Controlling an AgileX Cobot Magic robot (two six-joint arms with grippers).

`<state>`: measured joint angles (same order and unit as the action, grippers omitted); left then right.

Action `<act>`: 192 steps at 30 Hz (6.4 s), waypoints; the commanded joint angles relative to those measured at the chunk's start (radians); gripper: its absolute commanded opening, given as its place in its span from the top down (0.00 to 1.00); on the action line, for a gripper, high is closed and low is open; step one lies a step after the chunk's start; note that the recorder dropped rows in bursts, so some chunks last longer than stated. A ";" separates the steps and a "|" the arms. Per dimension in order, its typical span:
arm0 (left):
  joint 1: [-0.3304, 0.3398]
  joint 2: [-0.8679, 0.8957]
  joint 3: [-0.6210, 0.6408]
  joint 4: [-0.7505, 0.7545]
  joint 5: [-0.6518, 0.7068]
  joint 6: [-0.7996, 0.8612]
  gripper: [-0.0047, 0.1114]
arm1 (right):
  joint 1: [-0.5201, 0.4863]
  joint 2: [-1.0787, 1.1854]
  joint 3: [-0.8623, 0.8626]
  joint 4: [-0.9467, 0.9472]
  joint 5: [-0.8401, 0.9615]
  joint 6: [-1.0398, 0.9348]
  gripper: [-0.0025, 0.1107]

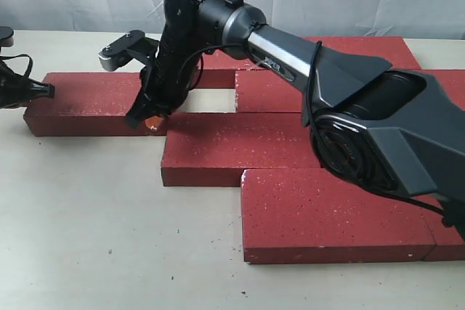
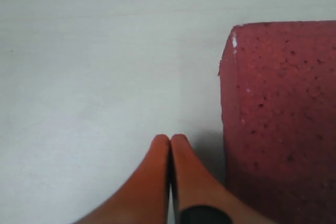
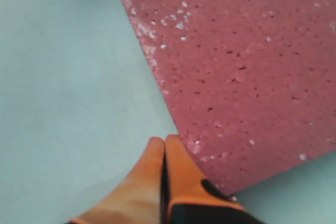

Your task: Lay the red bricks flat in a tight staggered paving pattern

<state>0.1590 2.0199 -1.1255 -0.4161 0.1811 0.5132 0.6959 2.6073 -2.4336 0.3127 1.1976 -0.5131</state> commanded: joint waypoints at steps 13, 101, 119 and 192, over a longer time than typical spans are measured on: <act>-0.002 -0.007 -0.003 -0.020 -0.025 -0.005 0.96 | 0.002 -0.030 -0.005 -0.015 -0.013 -0.007 0.99; -0.254 0.016 -0.003 -0.063 -0.104 0.046 0.96 | -0.197 -1.061 1.442 -0.630 -0.874 0.441 0.99; -0.326 0.016 -0.003 -0.059 -0.137 0.046 0.96 | -0.207 -1.066 1.442 -0.648 -0.878 0.439 0.99; -0.494 -0.075 -0.064 -0.029 0.588 0.220 0.96 | -0.207 -1.062 1.442 -0.648 -0.872 0.439 0.99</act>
<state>-0.3397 1.9483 -1.1853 -0.4701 0.7365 0.7323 0.4943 1.5488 -0.9978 -0.3307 0.3280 -0.0743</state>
